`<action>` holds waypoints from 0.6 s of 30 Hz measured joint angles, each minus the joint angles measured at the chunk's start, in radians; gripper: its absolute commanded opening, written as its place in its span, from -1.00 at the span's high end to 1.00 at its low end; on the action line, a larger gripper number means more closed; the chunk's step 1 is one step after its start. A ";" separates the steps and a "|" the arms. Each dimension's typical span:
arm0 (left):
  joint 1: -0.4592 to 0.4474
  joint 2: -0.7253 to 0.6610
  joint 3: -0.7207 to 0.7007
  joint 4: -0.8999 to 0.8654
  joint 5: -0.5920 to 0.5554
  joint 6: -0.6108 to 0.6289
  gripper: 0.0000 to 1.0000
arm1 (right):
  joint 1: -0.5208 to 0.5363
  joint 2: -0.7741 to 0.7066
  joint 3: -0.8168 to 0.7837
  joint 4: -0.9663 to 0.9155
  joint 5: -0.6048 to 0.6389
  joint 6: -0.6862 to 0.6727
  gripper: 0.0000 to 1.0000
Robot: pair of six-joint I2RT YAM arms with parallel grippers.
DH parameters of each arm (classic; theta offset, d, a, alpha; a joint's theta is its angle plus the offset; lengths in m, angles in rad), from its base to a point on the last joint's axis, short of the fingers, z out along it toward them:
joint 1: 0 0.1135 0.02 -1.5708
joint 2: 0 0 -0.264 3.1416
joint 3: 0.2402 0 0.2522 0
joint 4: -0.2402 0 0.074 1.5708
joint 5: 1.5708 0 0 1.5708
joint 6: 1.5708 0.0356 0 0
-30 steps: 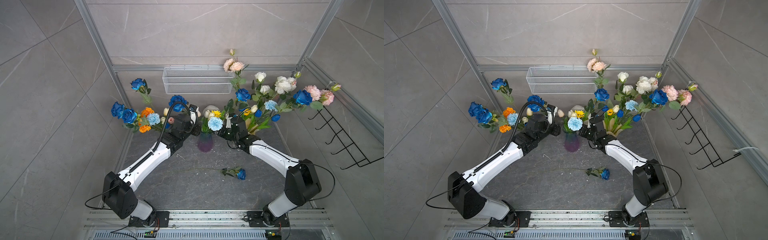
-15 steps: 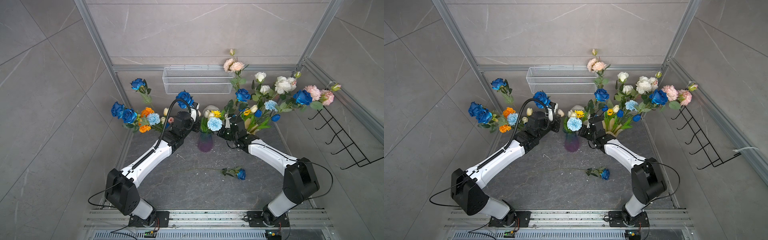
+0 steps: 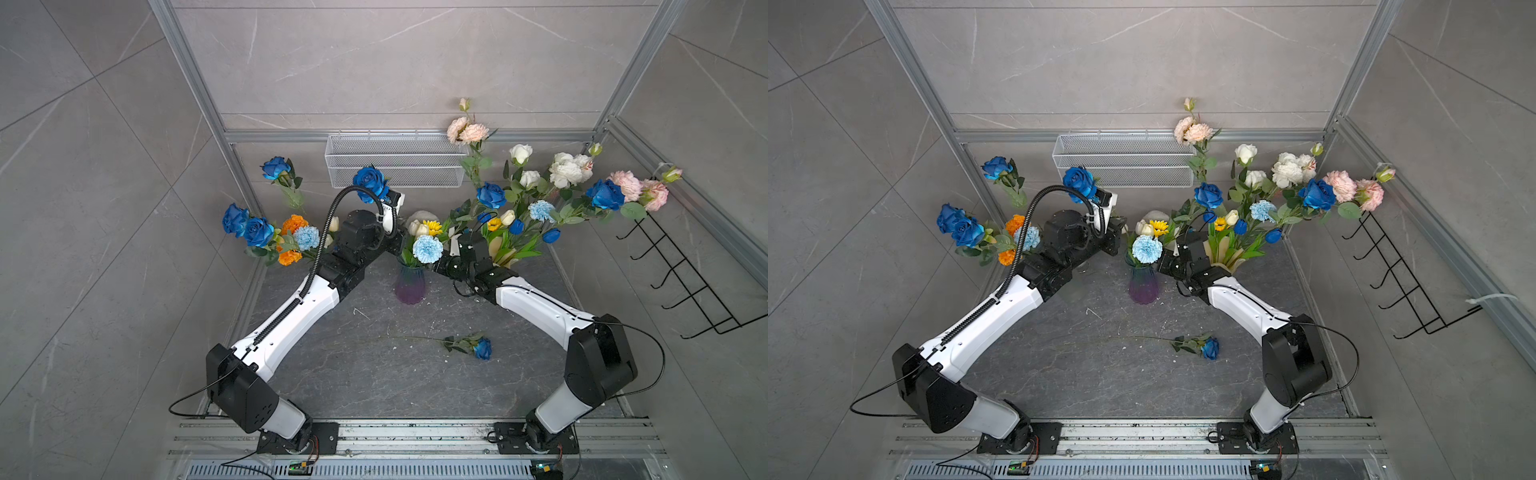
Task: Pick out blue flowers from the vase
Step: Pick up the flower from the vase.
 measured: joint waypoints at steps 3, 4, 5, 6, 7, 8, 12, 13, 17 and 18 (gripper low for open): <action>0.000 -0.019 0.084 -0.073 0.020 0.051 1.00 | 0.000 0.000 0.002 -0.008 0.007 -0.007 -0.64; 0.000 -0.028 0.114 -0.105 0.023 0.071 1.00 | 0.000 0.000 0.005 -0.011 0.007 -0.007 -0.64; 0.000 -0.038 0.135 -0.124 0.024 0.084 1.00 | 0.000 0.000 0.008 -0.014 0.007 -0.007 -0.64; 0.000 -0.050 0.159 -0.150 0.026 0.099 1.00 | 0.000 0.000 0.012 -0.014 0.007 -0.007 -0.64; 0.000 -0.065 0.179 -0.175 0.026 0.113 1.00 | 0.000 0.000 0.016 -0.014 0.007 -0.007 -0.64; 0.000 -0.080 0.198 -0.200 0.026 0.126 1.00 | 0.000 0.000 0.020 -0.014 0.007 -0.008 -0.64; 0.000 -0.149 0.293 -0.323 0.035 0.172 1.00 | 0.000 0.000 0.038 -0.022 0.007 -0.018 -0.65; 0.000 -0.161 0.321 -0.353 0.041 0.181 1.00 | 0.000 0.000 0.042 -0.023 0.007 -0.022 -0.64; 0.000 -0.222 0.411 -0.481 0.042 0.228 1.00 | 0.000 -0.002 0.052 -0.037 0.008 -0.032 -0.65; 0.000 -0.243 0.420 -0.515 0.038 0.238 1.00 | 0.000 -0.003 0.055 -0.041 0.010 -0.033 -0.65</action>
